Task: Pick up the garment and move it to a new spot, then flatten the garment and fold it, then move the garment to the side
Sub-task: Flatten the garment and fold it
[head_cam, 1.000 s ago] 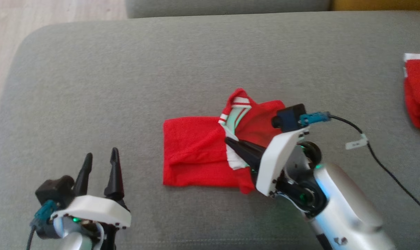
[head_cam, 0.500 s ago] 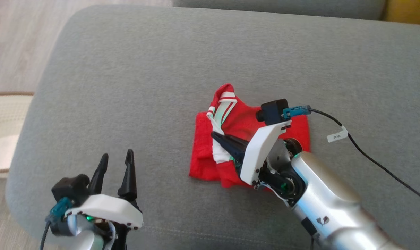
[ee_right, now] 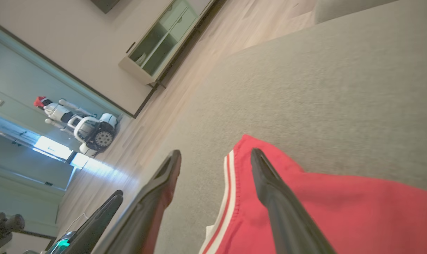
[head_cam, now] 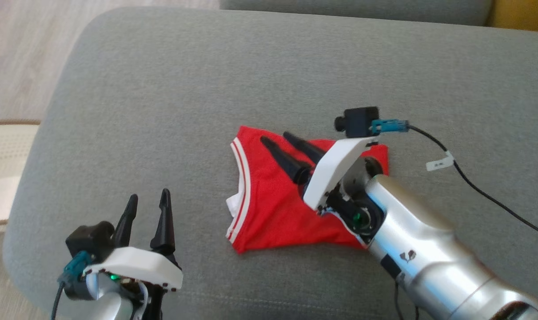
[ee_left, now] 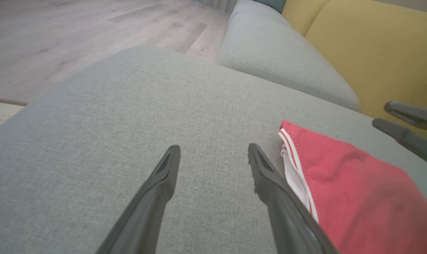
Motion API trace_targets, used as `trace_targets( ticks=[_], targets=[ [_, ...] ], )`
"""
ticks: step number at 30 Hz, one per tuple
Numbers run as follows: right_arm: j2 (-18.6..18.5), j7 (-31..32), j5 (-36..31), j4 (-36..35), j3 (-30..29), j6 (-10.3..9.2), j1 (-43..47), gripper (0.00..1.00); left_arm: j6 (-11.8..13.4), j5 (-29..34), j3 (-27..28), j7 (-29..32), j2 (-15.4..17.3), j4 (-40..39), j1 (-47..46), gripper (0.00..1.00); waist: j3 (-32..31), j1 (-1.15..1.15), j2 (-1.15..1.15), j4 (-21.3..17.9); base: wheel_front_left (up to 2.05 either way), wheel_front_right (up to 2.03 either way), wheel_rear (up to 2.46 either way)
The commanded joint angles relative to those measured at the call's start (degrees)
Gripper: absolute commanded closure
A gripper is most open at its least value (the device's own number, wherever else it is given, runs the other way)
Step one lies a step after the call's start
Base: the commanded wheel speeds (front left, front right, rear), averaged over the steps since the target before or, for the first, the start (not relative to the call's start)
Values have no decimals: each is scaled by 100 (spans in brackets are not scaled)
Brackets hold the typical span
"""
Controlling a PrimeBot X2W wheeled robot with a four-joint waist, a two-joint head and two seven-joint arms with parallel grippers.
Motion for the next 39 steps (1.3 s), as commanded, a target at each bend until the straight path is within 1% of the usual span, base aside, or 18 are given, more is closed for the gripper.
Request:
trace_targets(
  ticks=[1, 5, 9, 13, 16, 20, 24, 25, 29, 33, 39],
  targets=[
    [133, -199, 0, -96, -6, -5, -220, 0, 4, 46, 198, -72, 63, -165, -197, 0, -4, 0, 0, -90, 0, 0, 0],
    [133, -734, -359, 195, -143, -5, -389, 0, 3, 96, 169, -78, 97, -194, -215, 0, -30, 0, 0, -270, 0, 0, 0],
    [57, -1386, -959, 466, -336, -5, -428, 0, -11, 153, 119, -79, 115, -189, -270, 0, -118, 0, 0, -468, 0, 0, 0],
    [-45, -2016, -1570, 671, -624, -5, -285, 0, -10, 213, 66, -89, 87, -172, -353, 0, -259, 0, 0, -657, 0, 0, 0],
    [-113, -2318, -2132, 781, -933, -5, -114, 0, 32, 289, 54, -105, 65, -166, -387, 0, -368, 0, 0, -804, 0, 0, 0],
    [-147, -2474, -2880, 678, -1595, -5, 239, 0, 130, 385, 83, -131, 10, -193, -356, 0, -514, 0, 0, -970, 0, 0, 0],
    [-115, -2503, -3680, 224, -2487, -5, 811, 0, 218, 447, 149, -149, -40, -234, -260, 0, -650, 0, 0, -1086, 0, 0, 0],
    [-63, -2505, -4129, -190, -2975, -5, 1197, 0, 259, 493, 189, -156, -65, -270, -200, 0, -696, 0, 0, -1123, 0, 0, 0],
    [76, -2506, -4793, -981, -3666, -5, 2080, 0, 296, 599, 249, -165, -123, -331, 17, 0, -806, 0, 0, -1159, 0, 0, 0],
    [127, -2479, -5051, -1662, -4055, -5, 2800, 0, 305, 705, 381, -167, -207, -391, 292, 0, -911, 0, 0, -1148, 0, 0, 0],
    [132, -2343, -4978, -2387, -4167, -5, 3444, 0, 194, 865, 518, -168, -353, -451, 631, 0, -975, 0, 0, -1096, 0, 0, 0]
  ],
)
